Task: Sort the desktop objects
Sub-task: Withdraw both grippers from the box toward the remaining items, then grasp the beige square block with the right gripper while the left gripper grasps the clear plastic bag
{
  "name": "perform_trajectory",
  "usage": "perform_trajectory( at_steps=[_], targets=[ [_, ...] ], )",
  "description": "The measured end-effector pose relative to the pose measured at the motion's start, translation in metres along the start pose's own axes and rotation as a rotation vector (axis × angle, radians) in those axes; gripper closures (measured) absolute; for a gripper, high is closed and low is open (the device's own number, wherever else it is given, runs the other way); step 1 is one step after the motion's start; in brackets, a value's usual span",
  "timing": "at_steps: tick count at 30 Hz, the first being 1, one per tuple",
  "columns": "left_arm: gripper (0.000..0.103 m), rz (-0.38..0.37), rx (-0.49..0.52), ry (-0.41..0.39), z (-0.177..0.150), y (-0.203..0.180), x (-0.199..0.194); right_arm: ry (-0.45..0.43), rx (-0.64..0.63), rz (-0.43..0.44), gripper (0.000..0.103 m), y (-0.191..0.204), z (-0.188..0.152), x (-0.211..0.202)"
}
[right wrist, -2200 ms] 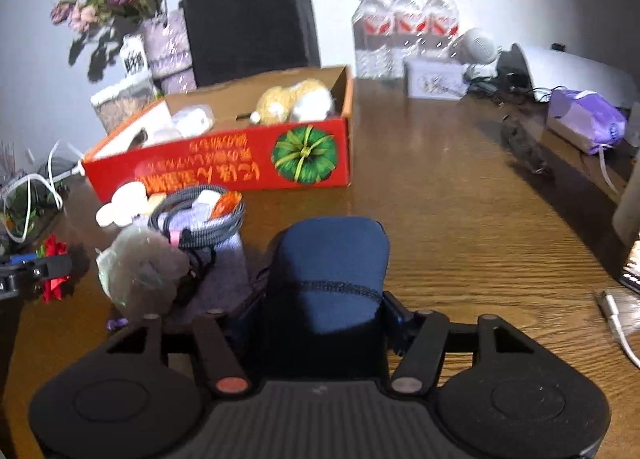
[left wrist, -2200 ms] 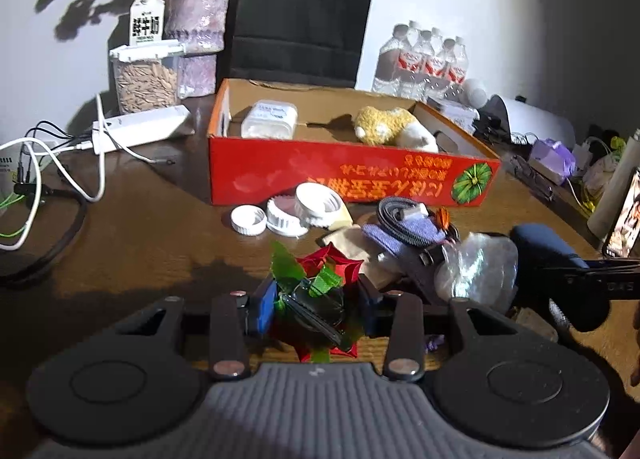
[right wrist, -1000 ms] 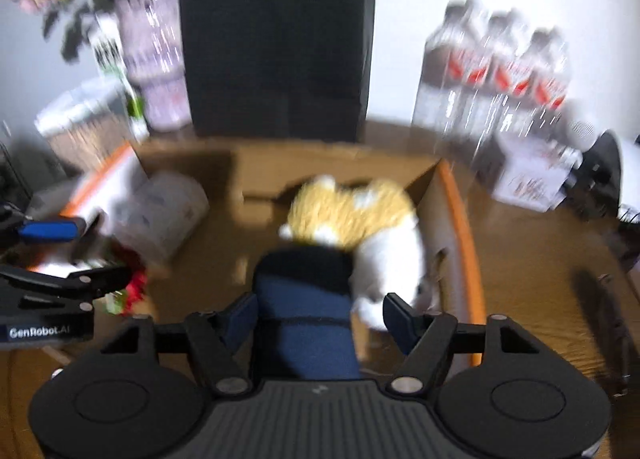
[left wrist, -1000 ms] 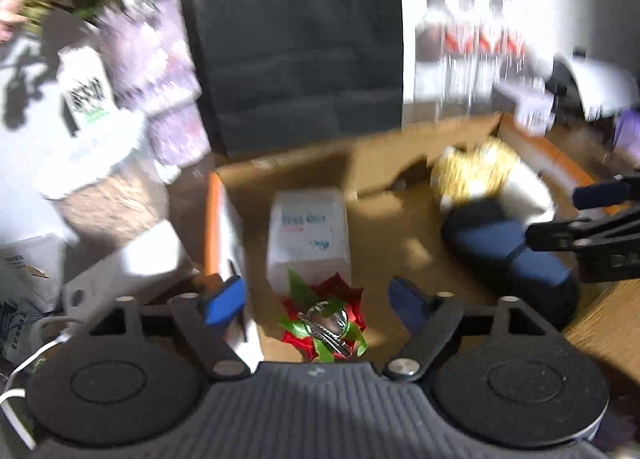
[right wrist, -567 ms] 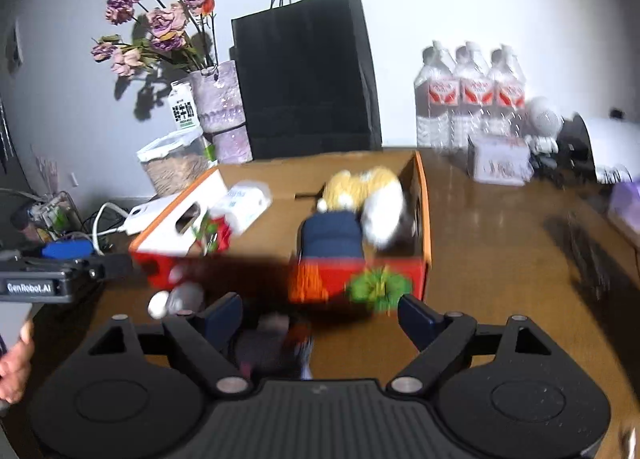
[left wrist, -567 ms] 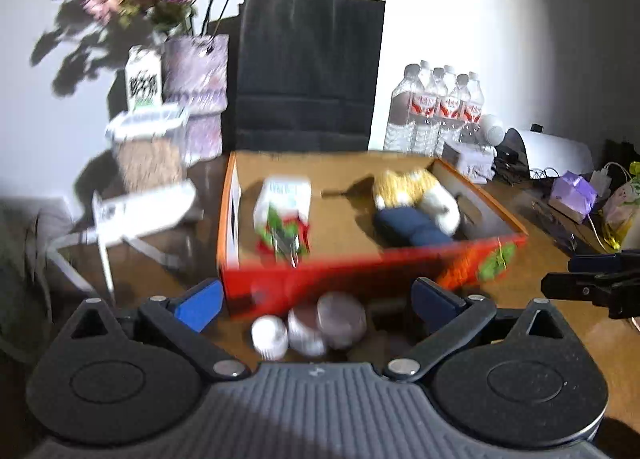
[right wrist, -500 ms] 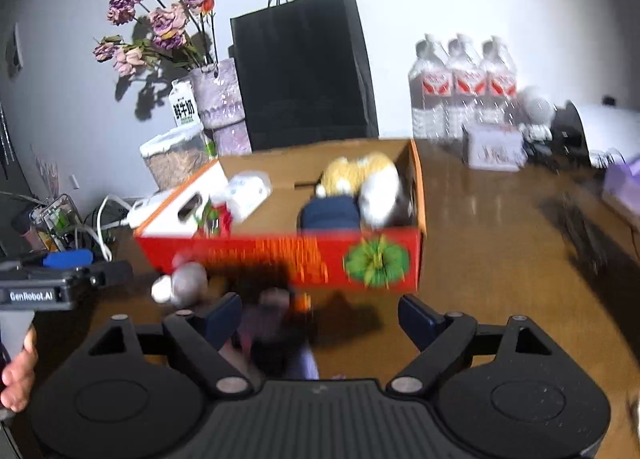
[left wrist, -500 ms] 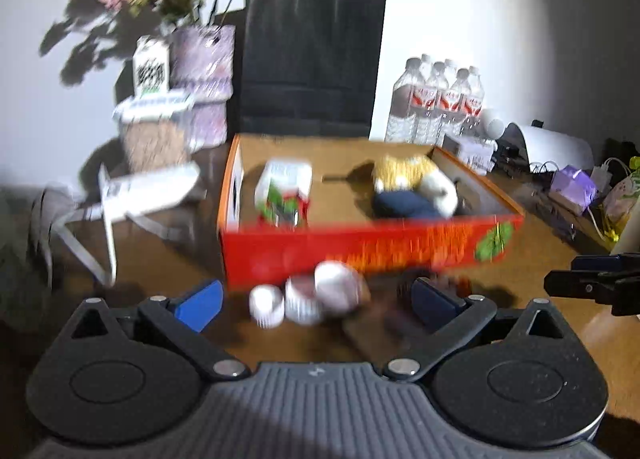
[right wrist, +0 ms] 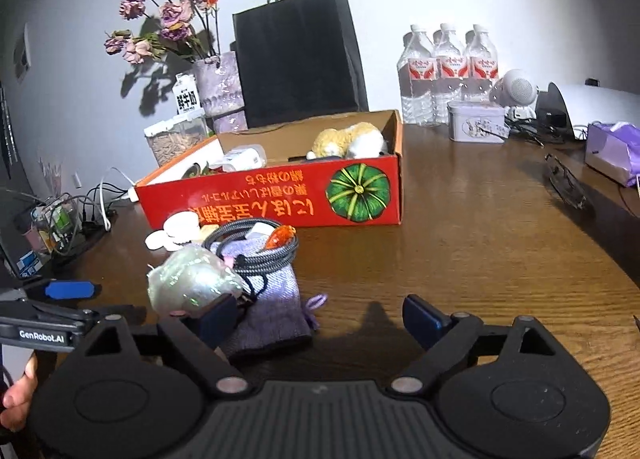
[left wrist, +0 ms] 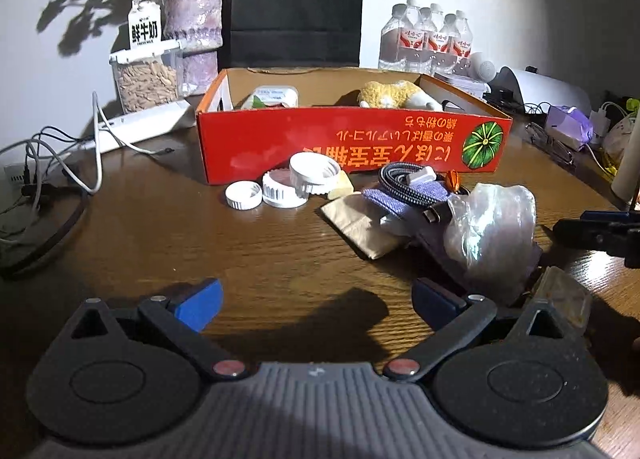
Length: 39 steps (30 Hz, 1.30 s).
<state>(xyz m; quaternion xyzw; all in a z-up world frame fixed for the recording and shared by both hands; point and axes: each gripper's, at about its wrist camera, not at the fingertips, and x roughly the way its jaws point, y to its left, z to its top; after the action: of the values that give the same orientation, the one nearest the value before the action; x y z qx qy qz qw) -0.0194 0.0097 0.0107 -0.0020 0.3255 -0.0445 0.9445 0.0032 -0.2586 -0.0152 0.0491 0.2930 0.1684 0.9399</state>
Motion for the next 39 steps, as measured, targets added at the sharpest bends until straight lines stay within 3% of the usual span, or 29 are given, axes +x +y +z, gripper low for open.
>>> perform_trajectory(
  at_steps=[11,21,25,26,28,30,35,39],
  targets=[
    [0.0,-0.021,0.002,0.005,0.0,-0.002,-0.003,-0.008,-0.016,-0.002,0.013,-0.001,-0.001,-0.005],
    [0.0,-0.027,-0.017,0.008,0.003,-0.003,0.002,0.061,-0.087,0.188,0.013,0.019,-0.007,-0.022],
    [0.0,-0.034,-0.04,0.004,0.004,-0.001,0.0,0.084,-0.145,0.199,0.015,0.036,-0.009,-0.016],
    [0.0,-0.052,-0.047,-0.001,0.005,-0.001,-0.002,0.092,-0.156,0.201,0.017,0.038,-0.009,-0.014],
    [0.0,-0.095,-0.057,-0.017,0.008,-0.003,-0.005,0.107,-0.18,0.21,0.033,0.043,-0.011,-0.012],
    [0.0,-0.124,-0.069,-0.031,0.014,-0.006,-0.008,0.131,-0.197,0.214,0.062,0.047,-0.012,-0.009],
    [0.0,-0.24,-0.081,-0.04,0.026,-0.024,-0.007,0.115,-0.18,0.165,0.066,0.036,-0.009,-0.017],
    [0.0,-0.275,-0.033,-0.041,0.033,-0.055,0.0,0.107,-0.097,0.052,0.066,0.01,-0.003,-0.018]
  ],
)
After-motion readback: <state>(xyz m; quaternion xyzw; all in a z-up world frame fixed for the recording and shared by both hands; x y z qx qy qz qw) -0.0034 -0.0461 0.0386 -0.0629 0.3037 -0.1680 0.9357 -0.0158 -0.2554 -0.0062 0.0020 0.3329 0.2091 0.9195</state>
